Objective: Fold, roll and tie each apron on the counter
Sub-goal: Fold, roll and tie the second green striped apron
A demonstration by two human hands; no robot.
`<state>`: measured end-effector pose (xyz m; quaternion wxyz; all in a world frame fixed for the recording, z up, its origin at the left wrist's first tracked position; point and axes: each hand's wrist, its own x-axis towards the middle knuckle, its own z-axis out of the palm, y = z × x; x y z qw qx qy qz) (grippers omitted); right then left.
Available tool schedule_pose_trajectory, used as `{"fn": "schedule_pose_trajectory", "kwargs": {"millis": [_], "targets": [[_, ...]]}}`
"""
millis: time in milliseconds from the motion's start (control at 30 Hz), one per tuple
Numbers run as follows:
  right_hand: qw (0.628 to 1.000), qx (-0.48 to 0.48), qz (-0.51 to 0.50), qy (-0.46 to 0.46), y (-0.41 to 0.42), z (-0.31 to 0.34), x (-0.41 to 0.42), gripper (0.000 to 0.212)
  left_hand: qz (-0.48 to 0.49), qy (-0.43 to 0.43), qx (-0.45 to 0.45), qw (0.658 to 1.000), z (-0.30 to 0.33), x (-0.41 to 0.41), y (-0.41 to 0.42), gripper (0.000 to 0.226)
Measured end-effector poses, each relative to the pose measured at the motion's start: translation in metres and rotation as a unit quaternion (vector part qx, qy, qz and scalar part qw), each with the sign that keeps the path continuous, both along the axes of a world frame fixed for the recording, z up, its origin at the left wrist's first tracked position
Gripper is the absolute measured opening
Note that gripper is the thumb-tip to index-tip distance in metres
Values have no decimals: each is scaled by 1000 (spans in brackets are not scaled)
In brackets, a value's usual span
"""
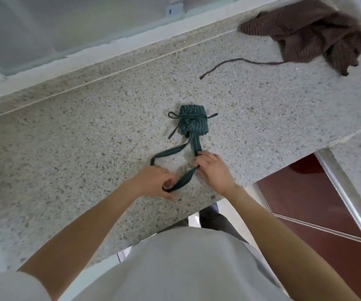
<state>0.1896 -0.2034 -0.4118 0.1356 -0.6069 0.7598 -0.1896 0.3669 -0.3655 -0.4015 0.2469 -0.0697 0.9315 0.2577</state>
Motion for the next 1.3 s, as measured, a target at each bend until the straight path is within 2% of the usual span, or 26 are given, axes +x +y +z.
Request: {"fn": "schedule_pose_trajectory", "kwargs": {"millis": [67,133,233,300,400,500,600,667,800,900,1000,1100,1233,1300], "targets": [[990,-24,-102,-94,9,15,-6,12,-3,37,-2,999,12,0,1,24],[957,-38,-211,-196,17,33,-17,7,51,101,3,994,30,-8,2,15],[856,-94,-328,-388,28,66,-36,15,172,199,-2,965,62,-38,7,22],[813,-128,-345,-451,42,89,-48,18,219,238,14,946,84,-68,13,24],[803,-159,-312,-483,68,120,-66,17,282,280,120,910,122,-116,32,17],[815,-165,-270,-486,108,146,-83,27,283,268,210,897,153,-163,69,11],[839,-163,-216,-471,153,174,-107,32,231,241,303,893,183,-209,113,14],[859,-175,-209,-434,185,195,-122,35,196,256,344,882,204,-236,149,17],[877,-210,-250,-353,242,226,-155,38,167,317,363,860,238,-279,206,20],[886,-233,-305,-261,290,250,-191,31,134,355,331,864,262,-321,246,19],[878,-259,-361,-178,328,270,-227,23,77,365,267,889,279,-362,273,17],[858,-280,-408,-133,359,286,-260,16,24,349,267,898,298,-402,298,12],[814,-327,-449,-171,384,305,-293,11,-38,303,339,890,323,-447,335,8],[788,-362,-453,-204,396,313,-311,10,-86,271,373,883,333,-473,354,18]]}}
